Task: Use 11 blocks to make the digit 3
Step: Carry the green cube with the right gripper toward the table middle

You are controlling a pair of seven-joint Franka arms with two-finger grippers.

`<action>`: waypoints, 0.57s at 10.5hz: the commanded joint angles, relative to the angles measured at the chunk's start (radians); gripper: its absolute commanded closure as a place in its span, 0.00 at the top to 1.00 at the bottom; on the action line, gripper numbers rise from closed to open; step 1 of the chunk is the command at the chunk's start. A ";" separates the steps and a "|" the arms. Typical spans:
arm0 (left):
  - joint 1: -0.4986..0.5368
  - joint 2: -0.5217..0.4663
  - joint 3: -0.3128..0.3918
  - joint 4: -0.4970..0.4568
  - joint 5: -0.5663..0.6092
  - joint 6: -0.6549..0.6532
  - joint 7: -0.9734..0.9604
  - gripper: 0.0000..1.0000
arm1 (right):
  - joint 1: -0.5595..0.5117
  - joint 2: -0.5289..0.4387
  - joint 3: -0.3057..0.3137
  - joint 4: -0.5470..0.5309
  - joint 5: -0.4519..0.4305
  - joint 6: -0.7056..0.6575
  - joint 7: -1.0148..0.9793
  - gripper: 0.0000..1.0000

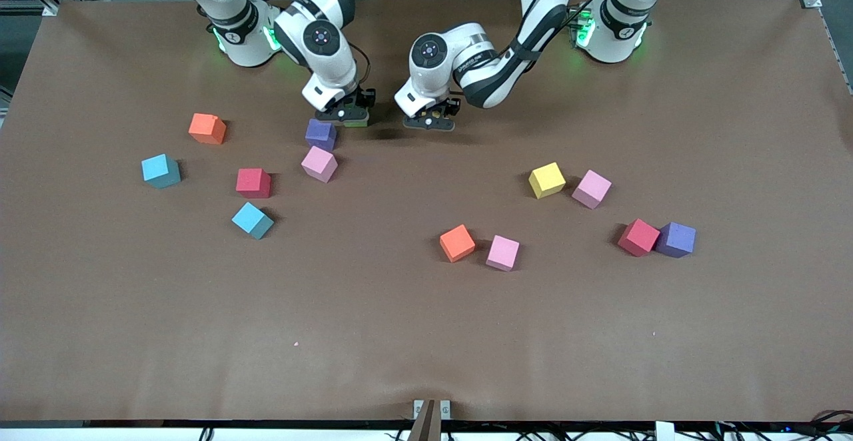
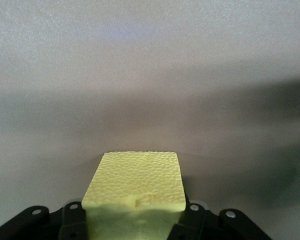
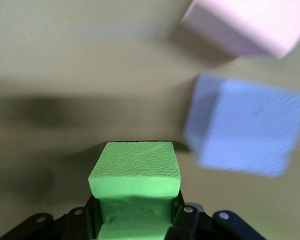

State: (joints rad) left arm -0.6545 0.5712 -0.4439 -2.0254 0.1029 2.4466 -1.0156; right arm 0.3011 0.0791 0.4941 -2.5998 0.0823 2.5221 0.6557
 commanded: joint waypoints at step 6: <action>-0.008 0.027 0.034 0.047 0.018 -0.014 -0.021 1.00 | -0.149 -0.190 0.000 0.006 -0.012 -0.151 -0.584 0.38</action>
State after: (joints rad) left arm -0.6543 0.5802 -0.4198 -2.0024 0.1029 2.4449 -1.0195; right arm 0.1553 -0.0888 0.4900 -2.5909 0.0756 2.3751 0.1713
